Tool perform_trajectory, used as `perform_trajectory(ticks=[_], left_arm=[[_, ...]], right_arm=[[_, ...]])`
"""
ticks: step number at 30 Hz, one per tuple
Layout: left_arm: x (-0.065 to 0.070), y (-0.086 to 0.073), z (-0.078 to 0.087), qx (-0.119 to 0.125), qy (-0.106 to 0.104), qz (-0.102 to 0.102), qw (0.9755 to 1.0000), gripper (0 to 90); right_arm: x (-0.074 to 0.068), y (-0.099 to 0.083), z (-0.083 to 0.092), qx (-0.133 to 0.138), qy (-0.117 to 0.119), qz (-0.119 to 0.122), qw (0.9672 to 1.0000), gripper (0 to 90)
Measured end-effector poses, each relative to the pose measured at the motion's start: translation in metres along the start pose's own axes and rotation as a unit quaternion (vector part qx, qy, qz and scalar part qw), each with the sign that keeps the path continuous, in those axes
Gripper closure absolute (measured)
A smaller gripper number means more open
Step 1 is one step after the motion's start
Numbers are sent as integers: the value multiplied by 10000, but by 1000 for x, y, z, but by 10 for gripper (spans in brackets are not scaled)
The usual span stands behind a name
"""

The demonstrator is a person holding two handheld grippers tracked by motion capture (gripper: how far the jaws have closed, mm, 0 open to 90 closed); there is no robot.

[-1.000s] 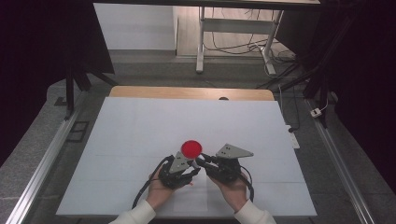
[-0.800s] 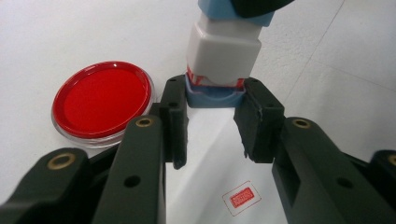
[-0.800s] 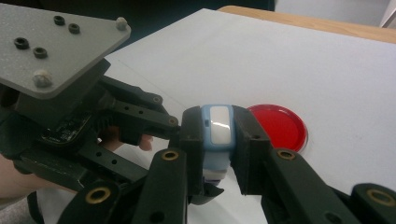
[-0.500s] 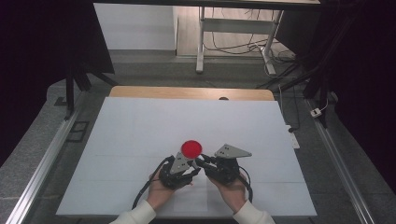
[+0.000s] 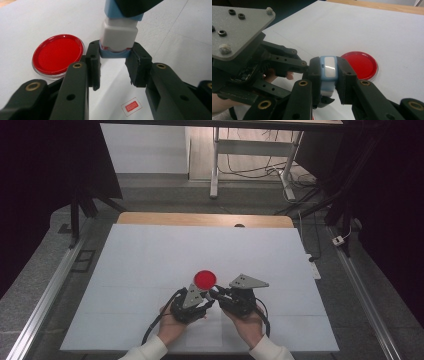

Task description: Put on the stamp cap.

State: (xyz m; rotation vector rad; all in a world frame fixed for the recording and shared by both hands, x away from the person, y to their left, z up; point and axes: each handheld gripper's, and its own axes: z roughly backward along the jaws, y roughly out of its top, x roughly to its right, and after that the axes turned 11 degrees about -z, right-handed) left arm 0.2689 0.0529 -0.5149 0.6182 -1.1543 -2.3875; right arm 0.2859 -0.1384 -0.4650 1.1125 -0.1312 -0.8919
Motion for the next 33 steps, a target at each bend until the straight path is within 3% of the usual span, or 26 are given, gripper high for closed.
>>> perform_trajectory(ticks=[14, 22, 33], left_arm=[[5, 1, 1, 37, 121, -194, 9997, 650], [8, 4, 5, 163, 309, -247, 9991, 651], [7, 1, 2, 130, 187, -155, 9996, 647]], right_arm=[[2, 2, 0, -157, 74, -135, 9998, 751], [2, 3, 2, -147, 128, -160, 9997, 752], [2, 3, 3, -142, 124, -189, 9996, 752]])
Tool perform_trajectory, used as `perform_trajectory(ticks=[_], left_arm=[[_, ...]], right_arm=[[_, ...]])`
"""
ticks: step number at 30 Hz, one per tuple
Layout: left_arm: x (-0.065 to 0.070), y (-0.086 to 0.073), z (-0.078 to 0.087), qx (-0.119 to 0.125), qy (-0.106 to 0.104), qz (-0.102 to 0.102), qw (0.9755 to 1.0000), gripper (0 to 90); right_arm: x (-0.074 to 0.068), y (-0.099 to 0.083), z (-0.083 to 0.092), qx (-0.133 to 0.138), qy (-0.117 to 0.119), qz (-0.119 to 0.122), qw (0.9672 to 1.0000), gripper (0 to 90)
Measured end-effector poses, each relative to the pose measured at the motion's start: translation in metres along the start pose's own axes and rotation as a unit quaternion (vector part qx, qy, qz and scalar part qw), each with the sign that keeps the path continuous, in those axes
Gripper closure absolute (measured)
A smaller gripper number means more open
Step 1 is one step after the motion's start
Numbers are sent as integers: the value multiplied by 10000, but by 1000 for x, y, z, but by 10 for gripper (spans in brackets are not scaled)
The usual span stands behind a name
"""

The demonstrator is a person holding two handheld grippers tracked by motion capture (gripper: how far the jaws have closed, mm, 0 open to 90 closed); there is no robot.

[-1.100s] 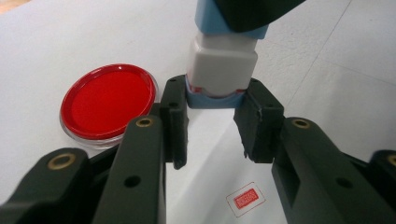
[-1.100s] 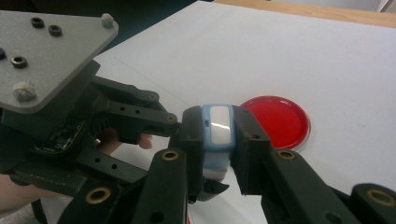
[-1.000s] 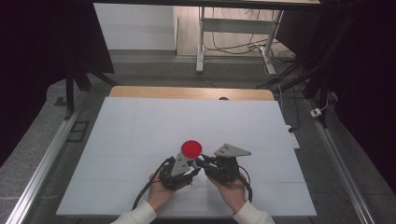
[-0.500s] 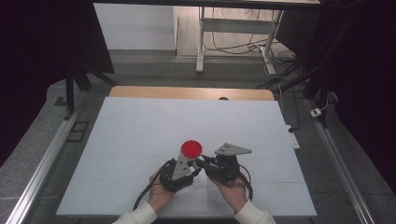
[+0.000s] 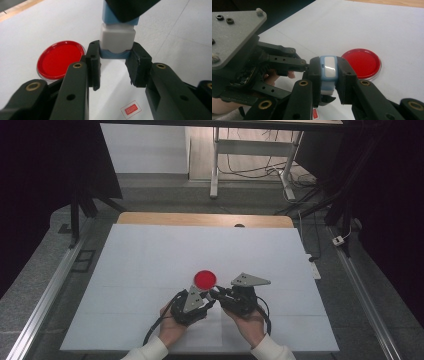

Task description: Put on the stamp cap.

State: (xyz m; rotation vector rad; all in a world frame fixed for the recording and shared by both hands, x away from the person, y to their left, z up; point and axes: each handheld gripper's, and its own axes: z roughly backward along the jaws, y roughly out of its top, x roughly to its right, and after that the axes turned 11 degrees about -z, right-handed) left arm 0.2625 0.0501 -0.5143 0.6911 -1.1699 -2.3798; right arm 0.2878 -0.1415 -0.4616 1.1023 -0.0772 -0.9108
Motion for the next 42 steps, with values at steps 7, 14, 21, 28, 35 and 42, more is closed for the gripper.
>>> perform_trajectory(ticks=[7, 14, 21, 28, 35, 42], left_arm=[[1, -3, -3, -15, -39, 22, 10000, 642], [0, -4, -3, 13, -47, 68, 10000, 634], [-1, -5, -5, -55, -158, 139, 9998, 598], [-5, -6, -6, -183, -291, 277, 9990, 506], [-12, -13, 6, -365, -462, 397, 9975, 423], [-21, -26, 39, -259, -479, 652, 9964, 417]], right_arm=[[2, -2, -1, -30, -10, 18, 10000, 750], [2, -3, -2, 14, -9, 32, 10000, 750], [2, -3, -2, 47, 1, 45, 10000, 750], [3, -3, 0, 92, 3, 38, 10000, 750], [6, -1, 1, 110, -2, 80, 9999, 750], [11, 0, 3, 115, -33, 68, 9999, 750]])
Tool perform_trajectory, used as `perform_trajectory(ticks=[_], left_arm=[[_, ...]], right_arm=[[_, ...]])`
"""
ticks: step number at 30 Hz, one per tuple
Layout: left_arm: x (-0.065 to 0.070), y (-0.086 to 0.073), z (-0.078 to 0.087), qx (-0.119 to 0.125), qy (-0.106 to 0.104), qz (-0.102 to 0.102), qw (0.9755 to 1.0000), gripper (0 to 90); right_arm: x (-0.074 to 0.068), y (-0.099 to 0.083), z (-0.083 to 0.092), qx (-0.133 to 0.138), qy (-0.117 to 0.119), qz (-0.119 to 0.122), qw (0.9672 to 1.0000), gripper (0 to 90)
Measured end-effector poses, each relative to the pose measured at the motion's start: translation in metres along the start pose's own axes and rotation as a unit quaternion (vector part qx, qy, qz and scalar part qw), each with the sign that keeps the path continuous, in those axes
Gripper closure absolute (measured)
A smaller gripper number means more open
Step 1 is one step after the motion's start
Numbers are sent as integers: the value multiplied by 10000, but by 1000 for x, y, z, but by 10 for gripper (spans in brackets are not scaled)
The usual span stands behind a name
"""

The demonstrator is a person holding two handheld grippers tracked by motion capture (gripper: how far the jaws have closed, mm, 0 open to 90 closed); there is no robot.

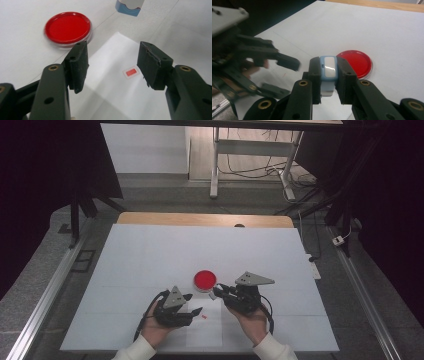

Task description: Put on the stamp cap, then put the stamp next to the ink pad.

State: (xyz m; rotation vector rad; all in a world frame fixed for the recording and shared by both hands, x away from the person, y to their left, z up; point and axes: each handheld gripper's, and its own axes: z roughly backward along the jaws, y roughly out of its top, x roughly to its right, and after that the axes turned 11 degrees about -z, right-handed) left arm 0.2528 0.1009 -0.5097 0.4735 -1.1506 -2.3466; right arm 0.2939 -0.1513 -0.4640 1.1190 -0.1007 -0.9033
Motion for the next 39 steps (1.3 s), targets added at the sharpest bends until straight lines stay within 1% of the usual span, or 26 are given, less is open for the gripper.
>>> perform_trajectory(ticks=[4, 6, 10, 15, 17, 22, 26, 30, 35, 38, 39], left_arm=[[-6, -7, 18, 66, 67, 118, 9999, 419], [-10, -12, 26, 85, 95, 202, 9997, 420], [-18, -25, 44, 45, 147, 334, 9993, 418], [-27, -47, 64, 16, 305, 547, 9980, 415], [-31, -55, 72, 4, 380, 637, 9972, 414], [-40, -70, 87, -7, 554, 810, 9952, 411], [-44, -76, 93, 2, 615, 884, 9942, 412], [-45, -77, 92, -26, 595, 884, 9943, 412], [-45, -77, 90, -68, 576, 866, 9946, 408], [-45, -77, 90, -66, 579, 872, 9945, 406], [-45, -77, 90, -65, 583, 877, 9944, 406]], right_arm=[[3, 0, 1, -28, -14, 27, 10000, 749], [5, 0, 1, -25, -21, 82, 10000, 750], [8, 1, 3, -12, -44, 122, 9999, 750], [10, 2, 3, -7, -65, 152, 9999, 750], [10, 2, 4, 3, -84, 201, 9998, 749], [11, 4, 5, 54, -112, 269, 9996, 749], [12, 6, 5, 92, -151, 333, 9993, 749], [14, 7, 6, 77, -218, 420, 9988, 749], [16, 12, 7, 123, -320, 507, 9981, 749], [19, 16, 8, 164, -377, 508, 9979, 749], [21, 17, 8, 139, -416, 502, 9978, 749]])
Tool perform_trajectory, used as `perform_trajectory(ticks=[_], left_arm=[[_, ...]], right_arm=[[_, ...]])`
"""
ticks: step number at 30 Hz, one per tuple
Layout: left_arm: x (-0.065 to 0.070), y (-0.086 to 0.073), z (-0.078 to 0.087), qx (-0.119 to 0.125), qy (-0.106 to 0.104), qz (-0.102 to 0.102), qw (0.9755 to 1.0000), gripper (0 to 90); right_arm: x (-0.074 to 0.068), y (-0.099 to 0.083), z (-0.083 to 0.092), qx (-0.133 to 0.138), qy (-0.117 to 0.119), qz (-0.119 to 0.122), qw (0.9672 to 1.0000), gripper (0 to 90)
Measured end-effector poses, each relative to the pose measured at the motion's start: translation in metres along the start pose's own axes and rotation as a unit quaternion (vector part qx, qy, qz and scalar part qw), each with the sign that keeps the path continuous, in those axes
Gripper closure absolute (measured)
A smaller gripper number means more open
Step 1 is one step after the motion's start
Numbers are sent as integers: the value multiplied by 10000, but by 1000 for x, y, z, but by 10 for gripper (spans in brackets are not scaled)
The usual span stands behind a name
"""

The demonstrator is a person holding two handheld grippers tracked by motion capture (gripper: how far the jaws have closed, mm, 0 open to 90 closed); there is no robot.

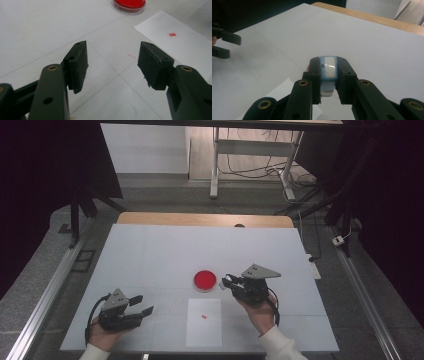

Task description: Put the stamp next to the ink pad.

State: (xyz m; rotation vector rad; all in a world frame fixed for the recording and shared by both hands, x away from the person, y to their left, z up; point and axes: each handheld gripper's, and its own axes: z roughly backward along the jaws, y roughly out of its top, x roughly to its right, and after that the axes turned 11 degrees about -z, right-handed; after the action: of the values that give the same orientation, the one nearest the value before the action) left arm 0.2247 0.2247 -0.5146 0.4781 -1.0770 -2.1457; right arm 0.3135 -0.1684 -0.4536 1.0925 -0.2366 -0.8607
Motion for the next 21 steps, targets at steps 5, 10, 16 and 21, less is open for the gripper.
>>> perform_trajectory(ticks=[5, 10, 16, 21], left_arm=[[1, 0, -2, -34, -15, -5, 10000, 403], [0, -1, -4, -74, -45, 3, 10000, 402], [0, -1, -6, -92, -59, 4, 9999, 401], [1, -1, -7, -123, -81, 1, 9999, 400]], right_arm=[[9, 3, -5, -101, -132, 40, 9999, 748], [17, 6, -15, -232, -336, 91, 9991, 748], [28, 7, -28, -370, -507, 109, 9980, 748], [34, 6, -43, -596, -555, 155, 9966, 748]])
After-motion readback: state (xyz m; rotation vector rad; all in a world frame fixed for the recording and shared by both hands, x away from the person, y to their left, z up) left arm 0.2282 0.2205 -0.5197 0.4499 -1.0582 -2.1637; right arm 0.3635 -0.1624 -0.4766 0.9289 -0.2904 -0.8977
